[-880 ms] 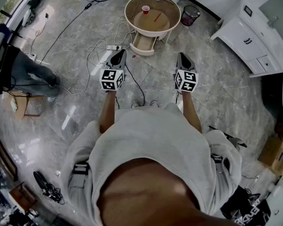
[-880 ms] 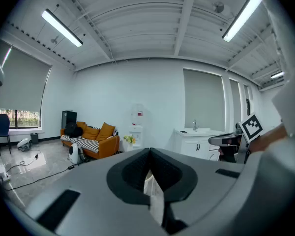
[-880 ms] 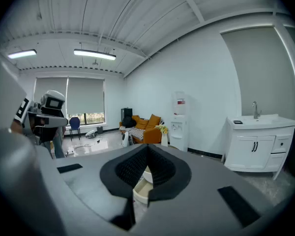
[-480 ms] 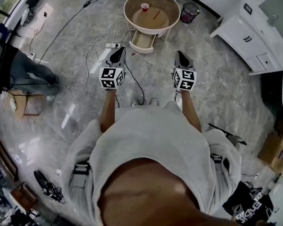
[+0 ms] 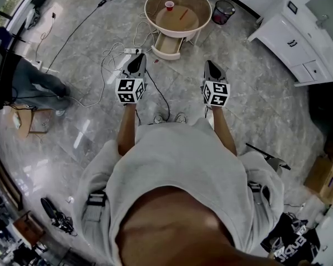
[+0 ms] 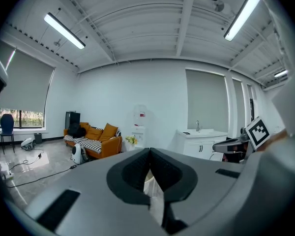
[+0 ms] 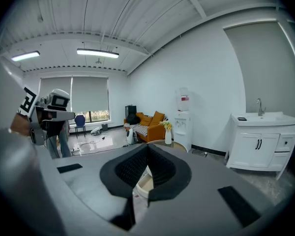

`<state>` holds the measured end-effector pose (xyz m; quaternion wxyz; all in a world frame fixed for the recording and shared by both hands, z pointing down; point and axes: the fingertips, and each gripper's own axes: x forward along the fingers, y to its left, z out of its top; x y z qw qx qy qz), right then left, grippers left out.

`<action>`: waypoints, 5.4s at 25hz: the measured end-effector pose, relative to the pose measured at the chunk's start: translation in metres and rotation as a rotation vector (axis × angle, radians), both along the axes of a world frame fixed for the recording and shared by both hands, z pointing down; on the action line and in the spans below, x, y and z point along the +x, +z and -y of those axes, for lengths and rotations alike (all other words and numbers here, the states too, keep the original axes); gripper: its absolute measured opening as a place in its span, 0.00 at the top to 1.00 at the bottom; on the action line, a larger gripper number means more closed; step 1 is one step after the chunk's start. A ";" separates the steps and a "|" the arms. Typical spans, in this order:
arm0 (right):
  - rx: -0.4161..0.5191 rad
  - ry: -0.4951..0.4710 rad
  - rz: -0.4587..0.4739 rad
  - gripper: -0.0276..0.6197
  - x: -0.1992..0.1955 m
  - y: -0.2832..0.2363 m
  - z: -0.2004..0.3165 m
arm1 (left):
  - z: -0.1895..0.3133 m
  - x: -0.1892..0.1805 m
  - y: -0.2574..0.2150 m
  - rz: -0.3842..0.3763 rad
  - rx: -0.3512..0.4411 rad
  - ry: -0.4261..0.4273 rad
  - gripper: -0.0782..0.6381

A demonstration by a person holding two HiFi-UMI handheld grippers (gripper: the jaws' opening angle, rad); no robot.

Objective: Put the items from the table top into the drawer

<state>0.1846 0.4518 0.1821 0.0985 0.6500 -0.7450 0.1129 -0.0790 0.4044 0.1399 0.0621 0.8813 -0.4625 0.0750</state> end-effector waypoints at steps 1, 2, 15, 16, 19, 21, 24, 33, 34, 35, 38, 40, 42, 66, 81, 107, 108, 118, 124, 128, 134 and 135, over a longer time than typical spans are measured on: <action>-0.006 -0.007 0.001 0.92 0.001 0.002 -0.002 | -0.002 0.002 0.001 0.003 -0.003 -0.002 0.87; -0.010 -0.013 0.001 0.92 0.002 0.005 -0.003 | -0.004 0.005 0.002 0.006 -0.005 -0.004 0.87; 0.015 -0.066 -0.036 0.92 0.037 0.007 -0.001 | -0.022 0.043 0.007 0.028 -0.012 -0.039 0.87; 0.014 -0.066 -0.038 0.92 0.039 0.008 -0.002 | -0.022 0.044 0.009 0.037 -0.013 -0.040 0.87; 0.021 -0.064 -0.050 0.92 0.045 0.007 0.004 | -0.017 0.047 0.008 0.051 -0.010 -0.049 0.87; 0.029 -0.057 -0.059 0.92 0.048 0.006 0.011 | -0.011 0.048 0.009 0.047 -0.006 -0.055 0.87; 0.038 -0.044 -0.068 0.92 0.050 0.005 0.024 | -0.002 0.048 0.013 0.048 -0.009 -0.052 0.87; 0.005 -0.031 -0.097 0.92 0.053 0.019 0.080 | 0.062 0.054 0.032 0.023 -0.028 -0.045 0.87; 0.003 -0.031 -0.097 0.92 0.053 0.021 0.089 | 0.073 0.055 0.035 0.019 -0.036 -0.042 0.87; 0.001 -0.031 -0.099 0.92 0.053 0.022 0.101 | 0.085 0.056 0.039 0.014 -0.046 -0.039 0.87; -0.010 -0.033 -0.107 0.92 0.051 0.024 0.138 | 0.126 0.060 0.047 -0.001 -0.068 -0.022 0.87; -0.018 -0.028 -0.113 0.92 0.050 0.023 0.165 | 0.154 0.062 0.049 -0.004 -0.076 -0.007 0.87; -0.026 -0.024 -0.116 0.92 0.049 0.022 0.191 | 0.182 0.063 0.051 -0.008 -0.081 0.007 0.87; -0.038 0.076 -0.145 0.92 0.016 0.004 0.443 | 0.454 0.029 0.045 -0.055 -0.100 0.108 0.87; -0.083 0.083 -0.149 0.92 0.014 0.027 0.493 | 0.512 0.029 0.055 -0.050 -0.100 0.119 0.87; -0.309 -0.163 -0.030 0.92 0.099 0.156 0.541 | 0.489 0.139 0.153 0.009 -0.359 -0.058 0.87; -0.321 -0.177 -0.033 0.92 0.099 0.164 0.541 | 0.487 0.139 0.160 0.006 -0.370 -0.069 0.87; -0.364 -0.245 -0.074 0.92 0.085 0.232 0.537 | 0.471 0.122 0.240 -0.026 -0.422 -0.132 0.87; -0.381 -0.221 -0.090 0.92 0.063 0.276 0.538 | 0.461 0.093 0.296 -0.051 -0.442 -0.128 0.87; -0.398 -0.204 -0.094 0.92 0.050 0.317 0.545 | 0.455 0.072 0.331 -0.058 -0.455 -0.131 0.87; -0.445 -0.192 -0.113 0.92 0.041 0.383 0.564 | 0.452 0.056 0.378 -0.063 -0.477 -0.133 0.87; -0.452 -0.195 -0.119 0.92 0.040 0.393 0.568 | 0.452 0.055 0.385 -0.067 -0.481 -0.139 0.87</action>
